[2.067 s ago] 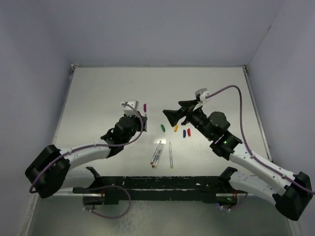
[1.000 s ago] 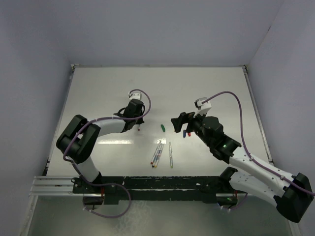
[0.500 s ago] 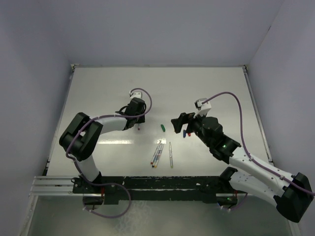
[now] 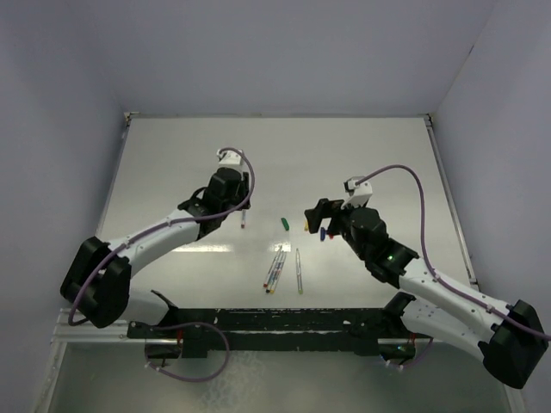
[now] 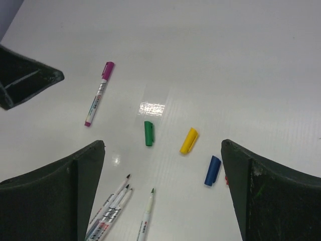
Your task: Insert the pens into the pen caps
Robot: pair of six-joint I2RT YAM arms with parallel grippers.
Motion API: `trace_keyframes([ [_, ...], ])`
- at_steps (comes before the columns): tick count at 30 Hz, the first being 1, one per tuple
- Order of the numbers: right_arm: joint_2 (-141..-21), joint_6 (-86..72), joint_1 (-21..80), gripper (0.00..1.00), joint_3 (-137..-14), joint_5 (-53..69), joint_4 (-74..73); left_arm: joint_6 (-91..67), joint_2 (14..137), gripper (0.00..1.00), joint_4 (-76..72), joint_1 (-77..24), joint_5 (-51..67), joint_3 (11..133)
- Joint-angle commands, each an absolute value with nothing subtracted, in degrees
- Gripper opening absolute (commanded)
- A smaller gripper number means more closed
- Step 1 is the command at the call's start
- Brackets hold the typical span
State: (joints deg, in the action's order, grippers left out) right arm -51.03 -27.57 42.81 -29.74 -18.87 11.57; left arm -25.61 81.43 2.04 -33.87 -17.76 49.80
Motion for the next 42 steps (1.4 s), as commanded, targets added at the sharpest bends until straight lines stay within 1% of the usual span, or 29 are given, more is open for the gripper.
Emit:
trace_keyframes([
  [1,-50.7,-29.5,42.9,1.0,-28.9,-24.7,11.8,-22.2,77.6,0.44,6.8,-40.5,-15.2,46.1],
  [3,-50.2,-30.2,42.8,1.0,-28.6,-27.1,10.5,-23.0,76.2,0.44,8.6,-44.0,-14.6,44.5],
  [5,-49.4,-31.0,42.8,0.96,-28.2,-29.8,8.9,-24.9,74.8,0.43,9.7,-46.5,-13.1,42.6],
  [9,-47.1,-32.1,42.5,0.77,-25.9,-31.9,8.4,-27.6,71.6,0.43,9.6,-51.1,-10.9,38.8],
  [10,-46.6,-32.5,42.3,0.75,-25.3,-31.9,8.6,-27.9,71.0,0.43,9.7,-52.1,-10.9,38.4],
  [11,-46.2,-32.9,42.1,0.7,-24.9,-31.8,8.5,-28.1,70.6,0.43,10.1,-53.1,-11.2,38.1],
  [12,-46.0,-33.1,41.8,0.62,-24.5,-31.6,8.5,-28.4,70.3,0.43,10.4,-54.1,-11.5,37.9],
  [13,-45.8,-33.6,41.5,0.5,-24.4,-31.7,8.1,-28.7,70.3,0.43,10.7,-55.1,-11.8,37.9],
  [14,-45.9,-34.3,41.0,0.41,-24.3,-31.9,7.6,-28.9,70.4,0.42,10.9,-56.1,-12.3,37.9],
  [15,-45.9,-34.5,40.8,0.4,-24.2,-31.8,7.4,-29.2,70.8,0.43,11.0,-57.0,-12.8,37.9],
  [17,-45.9,-34.9,40.2,0.5,-24.3,-31.6,6.6,-29.7,72.0,0.43,11.2,-58.4,-13.5,37.9],
  [20,-45.9,-35.1,40.1,0.54,-24.7,-31.8,5.2,-30.5,74.4,0.43,11.1,-60.4,-14.4,38.5],
  [29,-42.8,-35.5,40.0,0.55,-23.9,-32.7,4.3,-31.5,79.7,0.43,10.2,-63.1,-15.8,40.1],
  [42,-42.3,-36.3,40.0,0.53,-23.2,-31.6,5.1,-32.4,82.1,0.42,9.7,-64.4,-16.0,40.7],
])
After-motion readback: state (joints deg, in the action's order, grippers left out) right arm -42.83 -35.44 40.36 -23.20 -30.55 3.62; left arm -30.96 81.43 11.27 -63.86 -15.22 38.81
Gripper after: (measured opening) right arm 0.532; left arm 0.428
